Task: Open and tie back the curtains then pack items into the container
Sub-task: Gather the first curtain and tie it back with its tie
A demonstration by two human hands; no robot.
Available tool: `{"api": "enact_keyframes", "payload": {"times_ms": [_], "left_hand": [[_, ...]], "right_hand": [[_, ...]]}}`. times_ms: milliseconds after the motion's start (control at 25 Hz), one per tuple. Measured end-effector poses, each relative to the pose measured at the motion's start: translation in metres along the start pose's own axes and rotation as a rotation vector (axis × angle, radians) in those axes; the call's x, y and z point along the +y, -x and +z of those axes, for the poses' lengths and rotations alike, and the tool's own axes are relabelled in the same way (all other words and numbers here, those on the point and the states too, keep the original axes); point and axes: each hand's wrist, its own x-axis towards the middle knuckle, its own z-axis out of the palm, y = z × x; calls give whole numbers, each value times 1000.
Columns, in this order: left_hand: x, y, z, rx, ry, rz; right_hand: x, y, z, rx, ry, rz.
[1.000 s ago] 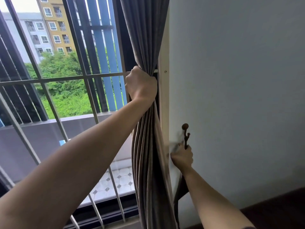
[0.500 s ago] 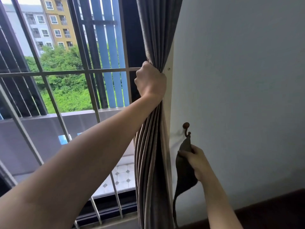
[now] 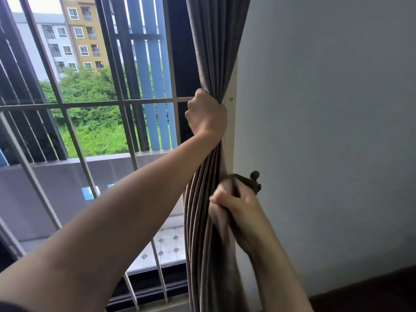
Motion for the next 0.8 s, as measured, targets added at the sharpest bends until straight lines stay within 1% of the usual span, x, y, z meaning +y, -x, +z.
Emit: {"api": "enact_keyframes", "payload": {"times_ms": [80,160,240,280,360,440,480,520,600,640,680,720,800], "left_hand": [[1,1,0,-4,1,0],[2,1,-2,-6,0,-8],[2,1,-6,-15,-11,-13],[2,1,-7,-19,-20,-13],[2,0,-10,-23,-26,-16],[2,-1,-12,-26,-23,-23],[2,0,-12,-28,-28,-22],[2,0,-11,-30,-31,-19],[-1,1,-10,-26,-30,-22],[-4,-1,-11,-27,-25,-32],[-6,-3,-10,-31,-22,-45],[-8,-6,-11,-34,-21,-58],[-7,-9,-9,-45,10,-86]], "right_hand": [[-2,-13,23,94,145,-73],[-4,-22,41,165,234,-160],[3,-30,54,220,288,-177],[8,-35,59,215,213,-154],[16,-43,65,207,-61,-60],[24,-49,67,291,-181,-62],[24,-49,66,345,-135,-92],[23,-48,65,407,-33,-129],[19,-47,63,595,249,-129],[19,-49,61,653,368,-112],[19,-53,61,670,425,-113],[18,-60,63,657,416,-138],[16,-71,65,587,280,-202]]}}
